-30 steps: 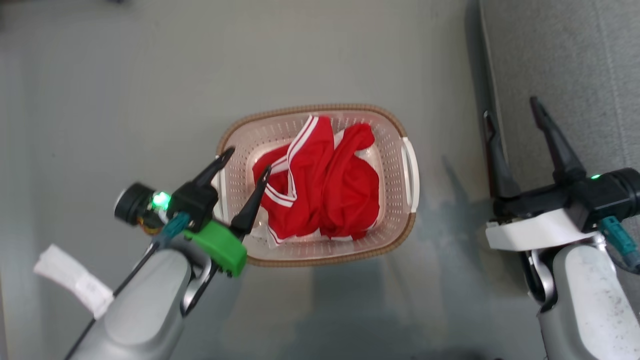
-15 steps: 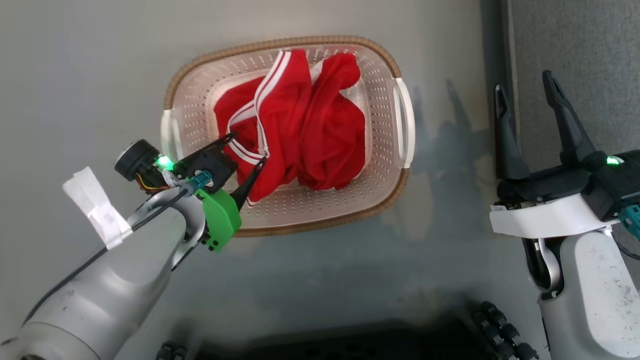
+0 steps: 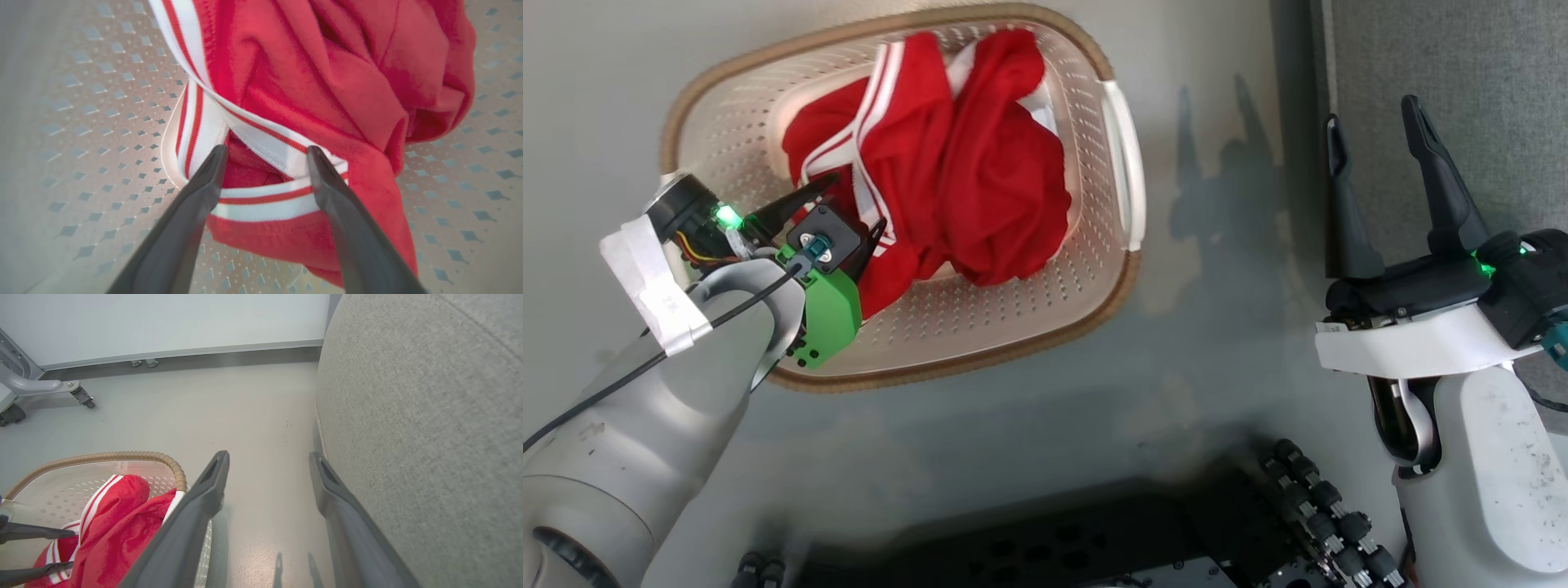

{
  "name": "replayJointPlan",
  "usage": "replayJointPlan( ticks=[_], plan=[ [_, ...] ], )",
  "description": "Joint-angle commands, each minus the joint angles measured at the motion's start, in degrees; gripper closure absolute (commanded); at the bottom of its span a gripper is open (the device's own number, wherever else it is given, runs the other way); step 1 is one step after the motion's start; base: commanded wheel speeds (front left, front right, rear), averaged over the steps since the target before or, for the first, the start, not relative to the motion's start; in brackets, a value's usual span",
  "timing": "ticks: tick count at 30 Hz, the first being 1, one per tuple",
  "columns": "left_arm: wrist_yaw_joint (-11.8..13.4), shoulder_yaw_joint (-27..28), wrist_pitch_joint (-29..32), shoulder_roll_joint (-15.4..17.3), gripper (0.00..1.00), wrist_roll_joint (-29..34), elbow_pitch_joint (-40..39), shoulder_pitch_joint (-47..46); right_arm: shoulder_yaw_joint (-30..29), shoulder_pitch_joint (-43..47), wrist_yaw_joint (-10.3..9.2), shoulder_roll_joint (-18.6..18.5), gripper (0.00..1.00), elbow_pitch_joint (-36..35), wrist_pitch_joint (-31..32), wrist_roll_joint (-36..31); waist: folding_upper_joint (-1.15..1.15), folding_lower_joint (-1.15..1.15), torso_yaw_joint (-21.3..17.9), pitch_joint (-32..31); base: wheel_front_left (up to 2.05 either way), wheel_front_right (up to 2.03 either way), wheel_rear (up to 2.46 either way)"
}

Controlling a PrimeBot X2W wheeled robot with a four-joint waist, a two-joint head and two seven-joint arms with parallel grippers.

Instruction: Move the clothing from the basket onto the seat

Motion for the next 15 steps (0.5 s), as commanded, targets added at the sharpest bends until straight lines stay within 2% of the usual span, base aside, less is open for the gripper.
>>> replayJointPlan(
  ticks=[1, 15],
  plan=[
    [-0.4, -0.7, 0.0, 0.3, 0.00, -0.7, 0.6, 0.0, 0.1, -0.8, -0.02, -0.1, 0.00, 0.0, -0.3, 0.6, 0.00, -0.01, -1.2, 1.3, 0.00, 0.00, 0.00],
    [-0.3, -3.7, 0.1, 1.1, 0.00, -1.0, 0.4, -2.1, 0.9, -1.0, -0.02, -0.2, 0.00, 1.5, -0.3, 3.4, 0.00, -0.01, -2.5, 1.0, 0.00, 0.00, 0.00]
  ],
)
